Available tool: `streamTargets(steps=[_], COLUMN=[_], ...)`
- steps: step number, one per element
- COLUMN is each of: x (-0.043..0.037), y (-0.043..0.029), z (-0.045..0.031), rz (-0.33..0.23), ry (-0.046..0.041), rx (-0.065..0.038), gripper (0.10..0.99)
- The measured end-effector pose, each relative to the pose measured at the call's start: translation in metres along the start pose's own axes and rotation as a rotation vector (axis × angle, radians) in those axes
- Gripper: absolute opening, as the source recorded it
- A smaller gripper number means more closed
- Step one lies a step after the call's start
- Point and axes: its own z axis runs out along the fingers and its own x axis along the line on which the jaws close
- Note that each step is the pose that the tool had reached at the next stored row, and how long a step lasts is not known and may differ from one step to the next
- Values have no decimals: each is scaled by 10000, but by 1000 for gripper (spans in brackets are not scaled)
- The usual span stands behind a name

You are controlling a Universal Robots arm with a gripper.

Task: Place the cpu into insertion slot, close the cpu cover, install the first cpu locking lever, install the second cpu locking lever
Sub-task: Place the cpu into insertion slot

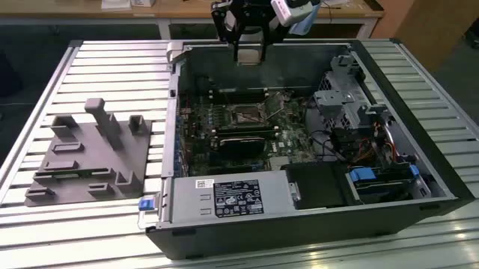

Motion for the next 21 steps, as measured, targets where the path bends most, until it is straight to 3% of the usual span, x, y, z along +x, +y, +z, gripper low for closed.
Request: streamTargets(steps=[21], x=[-1], y=[-6], z=[66], rz=[0], ry=[0], rx=[1], gripper=[541])
